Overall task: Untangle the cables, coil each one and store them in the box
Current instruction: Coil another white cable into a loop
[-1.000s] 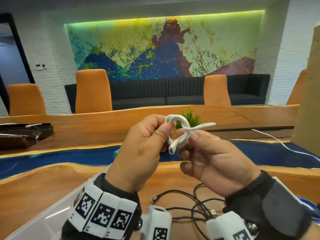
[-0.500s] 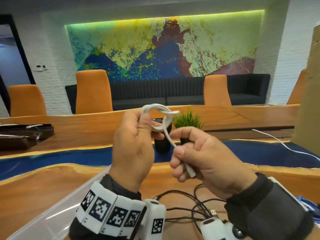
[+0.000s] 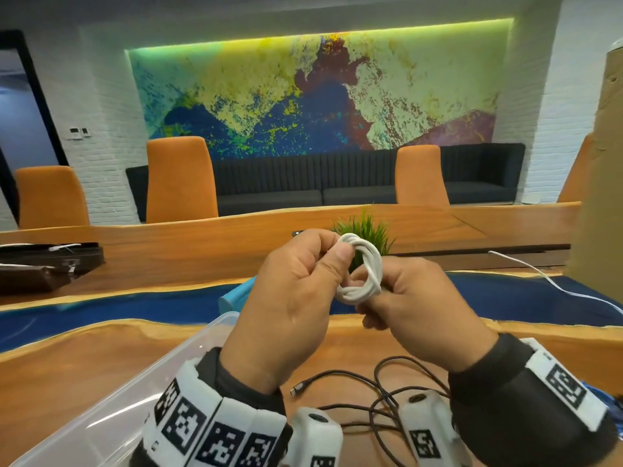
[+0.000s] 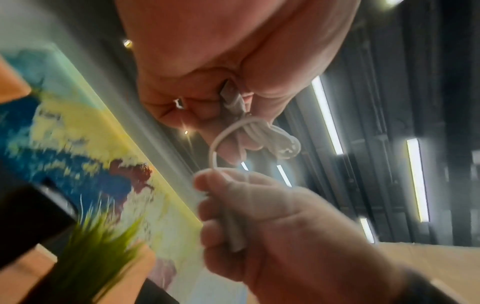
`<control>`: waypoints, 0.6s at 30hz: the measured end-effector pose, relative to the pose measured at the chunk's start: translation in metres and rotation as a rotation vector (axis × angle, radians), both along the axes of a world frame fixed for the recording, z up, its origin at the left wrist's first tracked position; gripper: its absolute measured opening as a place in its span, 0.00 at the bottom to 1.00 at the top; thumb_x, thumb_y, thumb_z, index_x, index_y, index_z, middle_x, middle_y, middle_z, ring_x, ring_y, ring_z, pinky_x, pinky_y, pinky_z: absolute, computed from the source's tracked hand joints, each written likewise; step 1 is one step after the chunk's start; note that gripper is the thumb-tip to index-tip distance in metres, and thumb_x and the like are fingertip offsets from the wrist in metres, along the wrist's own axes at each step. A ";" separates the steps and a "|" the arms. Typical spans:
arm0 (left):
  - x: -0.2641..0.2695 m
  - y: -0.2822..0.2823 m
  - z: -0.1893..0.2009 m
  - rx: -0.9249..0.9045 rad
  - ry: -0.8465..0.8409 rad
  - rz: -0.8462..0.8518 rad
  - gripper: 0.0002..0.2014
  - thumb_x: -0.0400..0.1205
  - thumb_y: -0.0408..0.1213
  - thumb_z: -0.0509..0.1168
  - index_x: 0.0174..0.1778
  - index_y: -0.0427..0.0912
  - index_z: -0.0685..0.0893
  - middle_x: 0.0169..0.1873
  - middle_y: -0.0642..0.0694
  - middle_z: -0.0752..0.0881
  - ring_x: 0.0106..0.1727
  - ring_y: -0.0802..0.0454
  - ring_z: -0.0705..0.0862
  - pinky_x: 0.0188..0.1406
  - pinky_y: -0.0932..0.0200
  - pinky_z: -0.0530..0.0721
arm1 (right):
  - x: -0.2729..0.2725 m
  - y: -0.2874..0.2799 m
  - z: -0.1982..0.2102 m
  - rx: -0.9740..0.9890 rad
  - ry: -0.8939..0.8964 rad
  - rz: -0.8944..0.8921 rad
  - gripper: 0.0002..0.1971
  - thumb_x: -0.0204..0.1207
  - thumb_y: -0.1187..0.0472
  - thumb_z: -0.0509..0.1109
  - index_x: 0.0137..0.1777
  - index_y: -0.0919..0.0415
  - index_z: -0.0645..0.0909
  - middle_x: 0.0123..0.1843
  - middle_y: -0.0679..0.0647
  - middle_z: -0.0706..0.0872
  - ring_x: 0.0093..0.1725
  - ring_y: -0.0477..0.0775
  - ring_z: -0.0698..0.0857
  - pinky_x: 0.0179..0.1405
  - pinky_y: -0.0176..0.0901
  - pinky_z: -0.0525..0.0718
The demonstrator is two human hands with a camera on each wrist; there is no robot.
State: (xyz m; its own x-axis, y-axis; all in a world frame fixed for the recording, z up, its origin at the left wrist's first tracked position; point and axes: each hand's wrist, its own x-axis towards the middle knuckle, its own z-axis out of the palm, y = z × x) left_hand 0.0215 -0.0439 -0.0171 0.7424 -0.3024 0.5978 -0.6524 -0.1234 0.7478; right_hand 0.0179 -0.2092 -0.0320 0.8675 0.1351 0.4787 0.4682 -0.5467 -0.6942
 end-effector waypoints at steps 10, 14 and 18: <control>0.005 0.006 -0.002 0.032 -0.010 0.033 0.10 0.86 0.45 0.61 0.52 0.48 0.86 0.43 0.50 0.91 0.45 0.54 0.89 0.47 0.56 0.89 | -0.011 0.003 0.014 0.364 -0.052 0.106 0.05 0.78 0.60 0.71 0.46 0.58 0.89 0.37 0.56 0.90 0.35 0.57 0.88 0.33 0.49 0.89; 0.012 0.004 -0.007 -0.103 -0.008 0.084 0.08 0.86 0.41 0.64 0.53 0.45 0.87 0.42 0.47 0.93 0.46 0.49 0.91 0.50 0.44 0.90 | -0.010 -0.003 0.016 0.287 -0.045 0.165 0.05 0.76 0.60 0.73 0.46 0.55 0.91 0.40 0.55 0.91 0.42 0.56 0.88 0.43 0.52 0.88; 0.015 0.000 -0.013 -0.163 -0.017 0.117 0.06 0.85 0.38 0.66 0.52 0.44 0.88 0.41 0.46 0.92 0.43 0.52 0.91 0.44 0.55 0.89 | -0.011 -0.011 0.019 0.162 0.017 0.214 0.09 0.74 0.60 0.73 0.51 0.53 0.91 0.49 0.45 0.92 0.53 0.42 0.88 0.54 0.35 0.85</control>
